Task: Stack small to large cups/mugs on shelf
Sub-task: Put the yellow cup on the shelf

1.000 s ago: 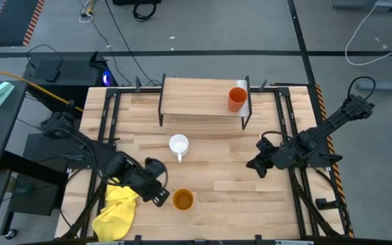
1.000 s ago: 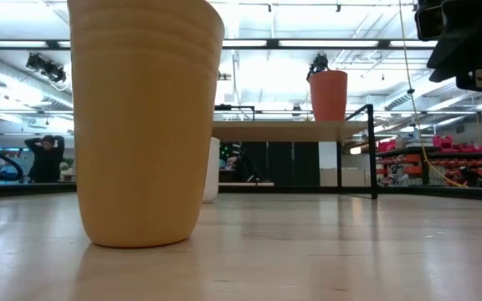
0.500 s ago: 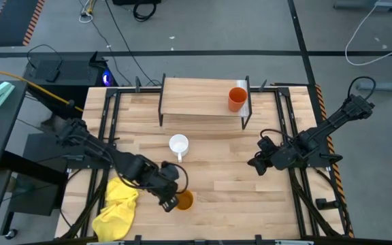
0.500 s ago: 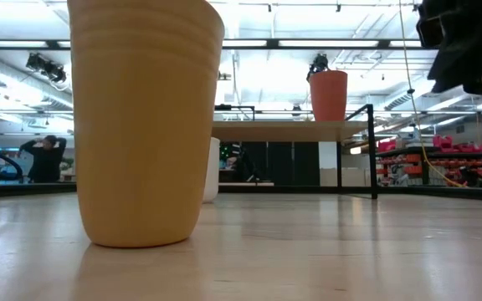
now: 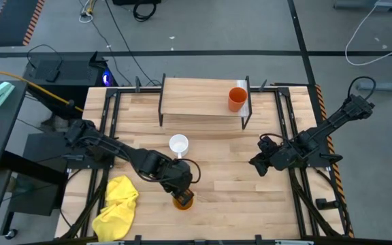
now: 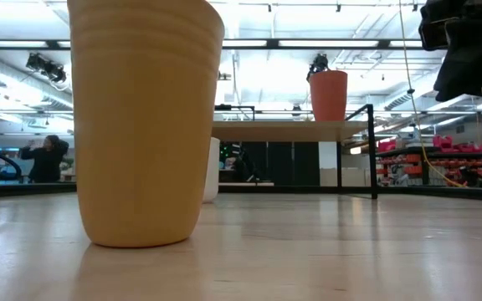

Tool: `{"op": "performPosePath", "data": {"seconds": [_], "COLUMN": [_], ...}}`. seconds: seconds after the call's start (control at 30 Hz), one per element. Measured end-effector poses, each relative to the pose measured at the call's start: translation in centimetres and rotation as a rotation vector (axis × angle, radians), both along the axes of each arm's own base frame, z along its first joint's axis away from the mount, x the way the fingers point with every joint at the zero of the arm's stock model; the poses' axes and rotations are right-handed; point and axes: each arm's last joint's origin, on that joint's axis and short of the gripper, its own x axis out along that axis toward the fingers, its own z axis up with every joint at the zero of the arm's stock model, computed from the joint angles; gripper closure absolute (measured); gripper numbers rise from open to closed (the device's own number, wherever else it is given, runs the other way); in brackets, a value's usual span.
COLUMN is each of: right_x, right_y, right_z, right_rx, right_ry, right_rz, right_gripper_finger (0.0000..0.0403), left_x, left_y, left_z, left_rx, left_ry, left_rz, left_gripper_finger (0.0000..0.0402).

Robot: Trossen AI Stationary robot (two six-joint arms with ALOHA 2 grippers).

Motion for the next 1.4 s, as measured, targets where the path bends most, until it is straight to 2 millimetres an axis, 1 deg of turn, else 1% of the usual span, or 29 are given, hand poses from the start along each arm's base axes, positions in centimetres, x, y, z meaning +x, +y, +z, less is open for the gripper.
{"op": "performPosePath", "data": {"seconds": [0.2, 0.43, 0.7, 0.83, 0.93, 1.03, 1.13, 1.27, 1.4], "right_x": [0.0, 0.0, 0.0, 0.0, 0.0, 0.0, 0.0, 0.0, 0.0], "right_y": [0.0, 0.0, 0.0, 0.0, 0.0, 0.0, 0.0, 0.0, 0.0], "right_z": [0.0, 0.0, 0.0, 0.0, 0.0, 0.0, 0.0, 0.0, 0.0], "right_rx": [-0.016, -0.019, -0.018, -0.018, -0.018, -0.02, -0.021, -0.021, -0.021], "right_ry": [0.001, 0.001, -0.002, -0.002, -0.002, -0.004, -0.004, -0.004, -0.004], "right_rz": [0.018, 0.022, 0.022, 0.022, 0.021, 0.019, 0.019, 0.019, 0.019], "right_gripper_finger": [0.0316, 0.0316, 0.0316, 0.0316, 0.0316, 0.0316, 0.0316, 0.0316, 0.0316], "left_x": [0.2, 0.1, 0.3, 0.5, 0.7, 0.1, -0.3, -0.2, 0.3], "left_y": [0.0, 0.0, -0.2, -0.2, -0.3, 0.1, 0.5, 0.5, 0.1], "left_z": [-0.8, -1.9, -2.4, -1.9, -0.5, 0.6, 1.5, 1.7, 0.5], "left_rx": [0.023, 0.057, 0.052, 0.047, 0.052, 0.119, 0.143, 0.13, 0.113], "left_ry": [0.03, 0.101, 0.121, 0.104, 0.07, 0.114, 0.146, 0.152, 0.197], "left_rz": [0.026, 0.028, 0.019, 0.013, 0.0, 0.008, 0.013, 0.02, 0.008], "left_gripper_finger": [0.0355, 0.0356, 0.0355, 0.0358, 0.0358, 0.0358, 0.0358, 0.0358, 0.0358]}}
